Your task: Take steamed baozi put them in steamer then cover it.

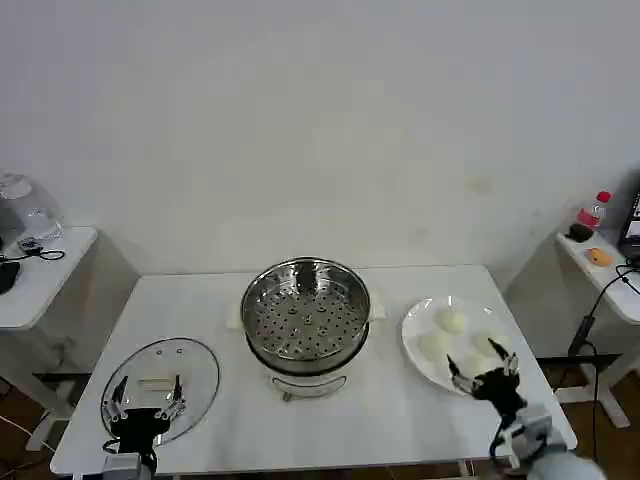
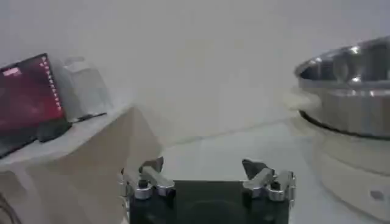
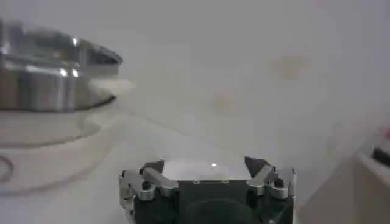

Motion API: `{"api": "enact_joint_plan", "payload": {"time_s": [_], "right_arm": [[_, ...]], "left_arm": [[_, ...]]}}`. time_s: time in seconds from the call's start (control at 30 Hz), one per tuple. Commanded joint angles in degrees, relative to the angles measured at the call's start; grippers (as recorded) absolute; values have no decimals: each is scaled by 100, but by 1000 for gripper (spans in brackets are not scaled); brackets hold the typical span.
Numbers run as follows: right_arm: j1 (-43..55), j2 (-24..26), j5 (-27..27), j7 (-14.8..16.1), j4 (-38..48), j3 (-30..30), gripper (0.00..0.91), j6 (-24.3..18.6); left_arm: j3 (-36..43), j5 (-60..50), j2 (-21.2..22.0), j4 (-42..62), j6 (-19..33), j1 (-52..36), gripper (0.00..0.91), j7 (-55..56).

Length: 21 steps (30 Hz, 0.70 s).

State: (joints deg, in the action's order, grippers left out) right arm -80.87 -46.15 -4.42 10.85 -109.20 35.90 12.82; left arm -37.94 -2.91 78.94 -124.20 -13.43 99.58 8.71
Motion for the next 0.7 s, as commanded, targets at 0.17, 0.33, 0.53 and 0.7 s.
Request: {"api": "enact_joint_plan", "payload": {"time_s": [0.17, 0.33, 0.53, 0.7], "right_arm": [[1675, 2123, 897, 1885, 1234, -327, 907, 257], [3261, 2540, 1889, 3214, 2142, -1701, 907, -515], [5736, 2362, 2276, 4317, 3121, -4084, 907, -1290], [6936, 1968, 2090, 4970, 3700, -5508, 907, -1490]], "left_arm": [[-36, -325, -20, 36, -197, 4, 907, -377], [-28, -385, -4, -2, -146, 30, 907, -395], [-24, -422, -10, -2, -112, 36, 907, -399], [-43, -468, -7, 25, -104, 1, 907, -408]]}}
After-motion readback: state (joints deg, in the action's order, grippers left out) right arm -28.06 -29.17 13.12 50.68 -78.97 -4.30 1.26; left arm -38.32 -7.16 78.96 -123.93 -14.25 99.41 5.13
